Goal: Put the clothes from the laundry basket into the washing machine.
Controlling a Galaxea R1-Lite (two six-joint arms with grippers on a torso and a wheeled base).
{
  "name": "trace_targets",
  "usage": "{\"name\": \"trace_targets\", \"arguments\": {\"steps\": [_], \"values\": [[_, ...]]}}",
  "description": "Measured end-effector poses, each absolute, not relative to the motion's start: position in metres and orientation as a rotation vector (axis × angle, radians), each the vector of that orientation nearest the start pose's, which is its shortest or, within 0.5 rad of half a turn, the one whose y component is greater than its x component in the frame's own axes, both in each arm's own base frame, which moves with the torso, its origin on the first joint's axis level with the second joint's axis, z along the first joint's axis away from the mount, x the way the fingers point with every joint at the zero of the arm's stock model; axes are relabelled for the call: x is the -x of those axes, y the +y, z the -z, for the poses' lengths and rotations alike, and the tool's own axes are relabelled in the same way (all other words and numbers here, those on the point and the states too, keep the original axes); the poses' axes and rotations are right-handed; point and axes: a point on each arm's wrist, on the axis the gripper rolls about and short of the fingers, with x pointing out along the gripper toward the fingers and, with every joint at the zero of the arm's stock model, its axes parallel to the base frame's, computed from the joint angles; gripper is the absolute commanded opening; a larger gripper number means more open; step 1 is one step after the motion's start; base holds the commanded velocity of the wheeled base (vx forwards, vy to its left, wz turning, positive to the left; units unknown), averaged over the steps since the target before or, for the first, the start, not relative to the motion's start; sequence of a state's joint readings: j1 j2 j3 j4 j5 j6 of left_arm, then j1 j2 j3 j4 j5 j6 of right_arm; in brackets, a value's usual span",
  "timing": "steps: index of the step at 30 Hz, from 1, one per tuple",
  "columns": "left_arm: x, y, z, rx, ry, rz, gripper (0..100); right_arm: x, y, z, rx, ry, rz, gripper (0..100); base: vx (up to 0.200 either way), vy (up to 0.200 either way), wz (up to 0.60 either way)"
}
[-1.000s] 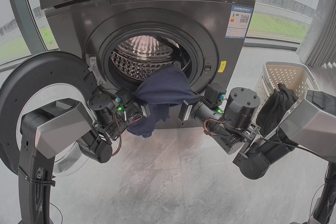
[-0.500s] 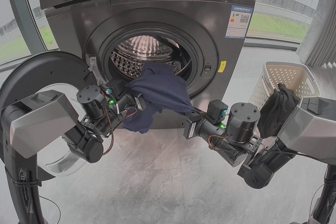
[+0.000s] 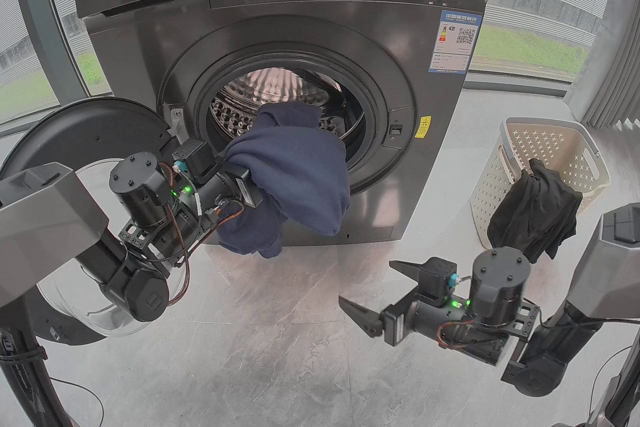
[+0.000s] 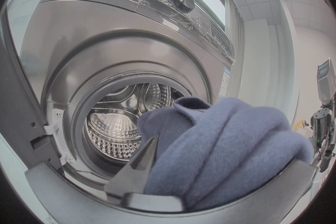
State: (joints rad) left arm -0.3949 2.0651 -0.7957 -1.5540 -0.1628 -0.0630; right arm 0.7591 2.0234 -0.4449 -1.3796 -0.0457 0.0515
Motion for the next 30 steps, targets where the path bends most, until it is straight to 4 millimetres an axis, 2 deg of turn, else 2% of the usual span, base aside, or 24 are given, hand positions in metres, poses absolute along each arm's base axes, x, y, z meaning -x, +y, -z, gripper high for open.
{"name": "trace_targets", "arguments": {"steps": [5, 10, 12, 20, 30], "values": [[-0.318, -0.138, -0.145, 0.087, -0.225, 0.568, 0, -0.214, 0.184, -0.075, 0.047, 0.226, -0.682, 100, 0.0, 0.0, 0.0], [-0.296, -0.128, -0.141, 0.07, -0.174, 0.574, 0, -0.23, 0.15, -0.084, -0.006, 0.19, -0.557, 100, 0.0, 0.0, 0.0], [-0.292, -0.126, -0.142, 0.068, -0.169, 0.574, 0, -0.233, 0.144, -0.088, -0.027, 0.154, -0.532, 100, 0.0, 0.0, 0.0], [-0.28, -0.117, -0.136, 0.056, -0.127, 0.572, 0, -0.234, 0.132, -0.091, -0.048, 0.124, -0.496, 100, 0.0, 0.0, 0.0], [-0.276, -0.118, -0.134, 0.045, -0.119, 0.577, 0, -0.232, 0.133, -0.09, -0.053, 0.131, -0.502, 100, 0.0, 0.0, 0.0]]}}
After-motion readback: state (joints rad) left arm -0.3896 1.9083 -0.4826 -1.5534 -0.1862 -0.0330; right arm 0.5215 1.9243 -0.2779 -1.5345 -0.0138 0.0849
